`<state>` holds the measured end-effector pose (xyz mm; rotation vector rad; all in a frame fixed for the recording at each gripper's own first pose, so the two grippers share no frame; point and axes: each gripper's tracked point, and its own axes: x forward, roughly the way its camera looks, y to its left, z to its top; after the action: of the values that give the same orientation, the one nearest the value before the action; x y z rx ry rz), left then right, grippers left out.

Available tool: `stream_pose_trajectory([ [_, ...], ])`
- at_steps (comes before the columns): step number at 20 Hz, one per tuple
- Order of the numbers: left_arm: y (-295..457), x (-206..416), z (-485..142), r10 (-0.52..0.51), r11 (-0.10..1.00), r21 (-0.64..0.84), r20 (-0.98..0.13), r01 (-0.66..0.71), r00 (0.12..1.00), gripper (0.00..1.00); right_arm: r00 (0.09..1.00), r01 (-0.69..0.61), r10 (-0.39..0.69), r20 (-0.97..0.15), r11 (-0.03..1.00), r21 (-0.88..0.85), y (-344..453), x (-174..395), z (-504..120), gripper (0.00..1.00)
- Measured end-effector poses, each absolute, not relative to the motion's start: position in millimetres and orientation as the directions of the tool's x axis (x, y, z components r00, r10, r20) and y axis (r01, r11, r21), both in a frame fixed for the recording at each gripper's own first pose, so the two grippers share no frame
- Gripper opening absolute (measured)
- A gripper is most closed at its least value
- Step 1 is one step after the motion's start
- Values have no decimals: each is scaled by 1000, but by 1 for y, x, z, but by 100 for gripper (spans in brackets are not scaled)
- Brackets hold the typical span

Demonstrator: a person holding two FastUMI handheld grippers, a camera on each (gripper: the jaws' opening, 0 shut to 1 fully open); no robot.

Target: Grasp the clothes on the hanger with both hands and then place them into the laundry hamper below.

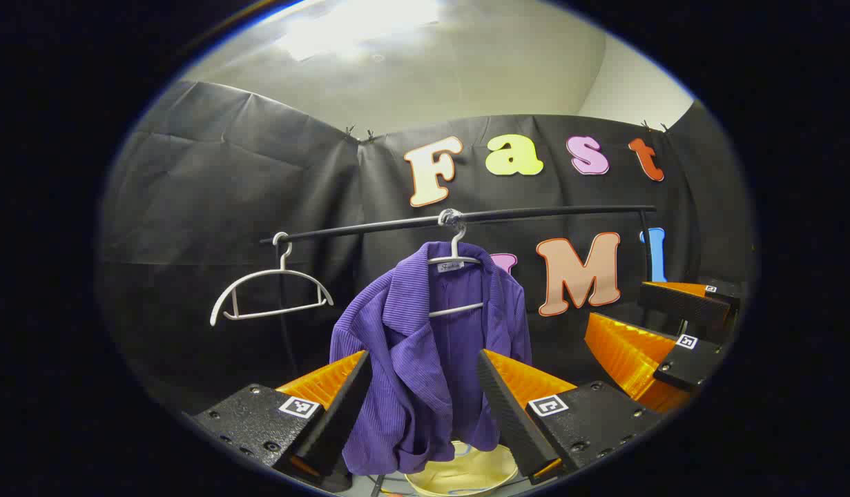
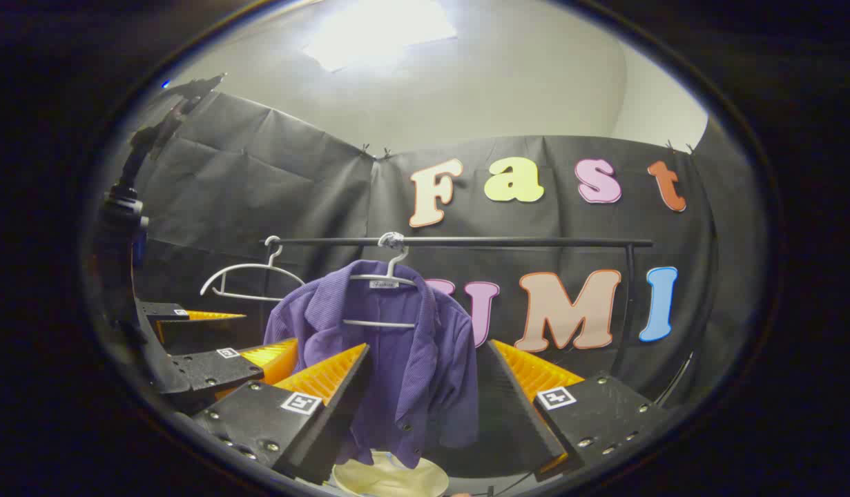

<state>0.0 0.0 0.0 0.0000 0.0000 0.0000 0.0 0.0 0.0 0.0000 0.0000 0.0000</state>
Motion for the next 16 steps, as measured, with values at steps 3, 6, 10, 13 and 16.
stream_pose_trajectory([
  [3,-2,0,-2,-1,1000,8,-6,1,1000,93,1000,-1,1,-2,1000,-7,-1,-2,-2,100],
  [6,-5,0,-2,-4,1000,11,-11,4,1000,93,1000,-2,2,-5,1000,-15,-2,-2,-3,98],
  [10,-7,1,-6,-6,1000,9,-23,7,1000,93,1000,0,-1,-8,1000,-21,-4,-3,-3,98],
  [13,-8,2,-9,-9,1000,6,-30,9,1000,93,1000,9,-9,-7,1000,-19,-6,-5,-2,98],
  [16,-6,8,-14,-5,1000,11,-37,5,999,93,999,28,-28,-17,999,-15,-13,-8,-3,98],
])
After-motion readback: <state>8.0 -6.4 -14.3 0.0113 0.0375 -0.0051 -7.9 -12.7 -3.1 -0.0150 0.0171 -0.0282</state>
